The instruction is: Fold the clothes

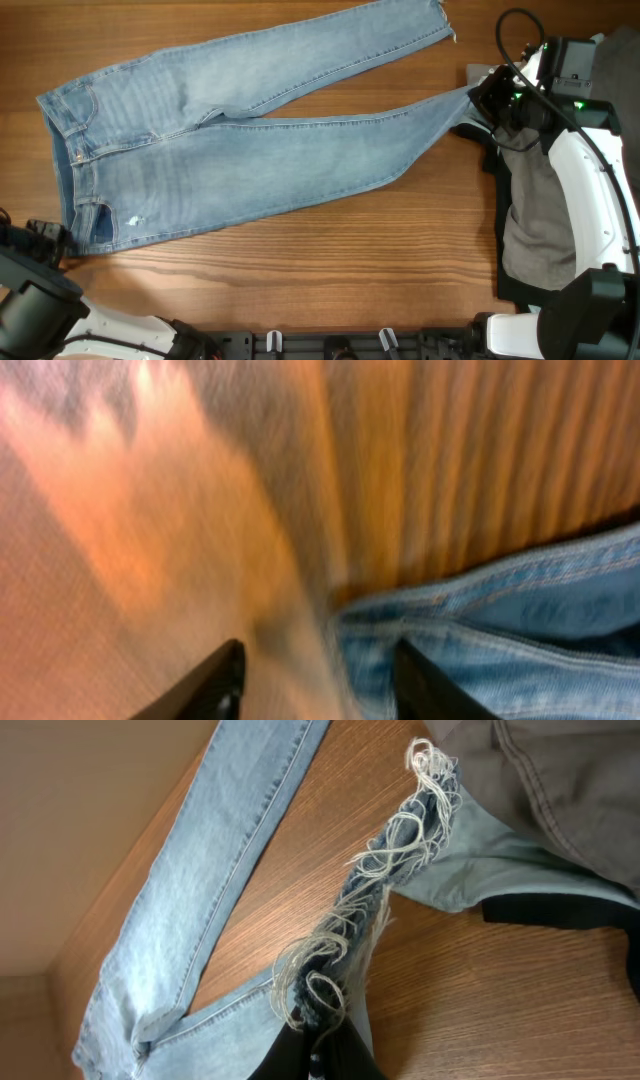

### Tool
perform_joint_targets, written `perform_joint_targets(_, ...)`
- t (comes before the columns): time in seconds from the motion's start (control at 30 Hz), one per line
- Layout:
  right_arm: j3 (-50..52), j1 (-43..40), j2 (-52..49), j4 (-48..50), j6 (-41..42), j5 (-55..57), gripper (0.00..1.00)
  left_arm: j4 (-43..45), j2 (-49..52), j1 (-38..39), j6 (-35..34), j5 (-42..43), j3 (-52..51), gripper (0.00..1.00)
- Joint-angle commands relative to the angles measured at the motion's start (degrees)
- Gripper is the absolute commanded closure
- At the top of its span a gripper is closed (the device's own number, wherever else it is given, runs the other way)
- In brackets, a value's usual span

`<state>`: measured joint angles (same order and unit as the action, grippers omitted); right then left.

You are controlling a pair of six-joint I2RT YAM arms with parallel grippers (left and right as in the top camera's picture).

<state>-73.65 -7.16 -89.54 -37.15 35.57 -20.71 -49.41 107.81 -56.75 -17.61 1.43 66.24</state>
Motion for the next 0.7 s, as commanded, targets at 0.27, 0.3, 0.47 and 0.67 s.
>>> perform_joint_targets(0.27,-0.6,0.1,0.5,-0.5,0.6,1.4,0.95,8.4,-0.5,-0.3,13.0,16.1,-2.5,0.54)
perform_joint_targets(0.3,-0.6,0.1,0.5,-0.6,0.6,1.4,0.95,8.9,-0.5,-0.3,14.4,18.5,-2.5,0.55)
perform_joint_targets(0.47,-0.6,0.1,0.5,-1.4,0.5,1.5,0.95,6.8,0.0,-0.3,15.9,13.2,-2.6,0.68)
perform_joint_targets(0.67,-0.6,0.1,0.7,-3.2,0.4,1.9,0.96,5.2,-0.2,-0.6,9.2,7.5,-0.8,0.96)
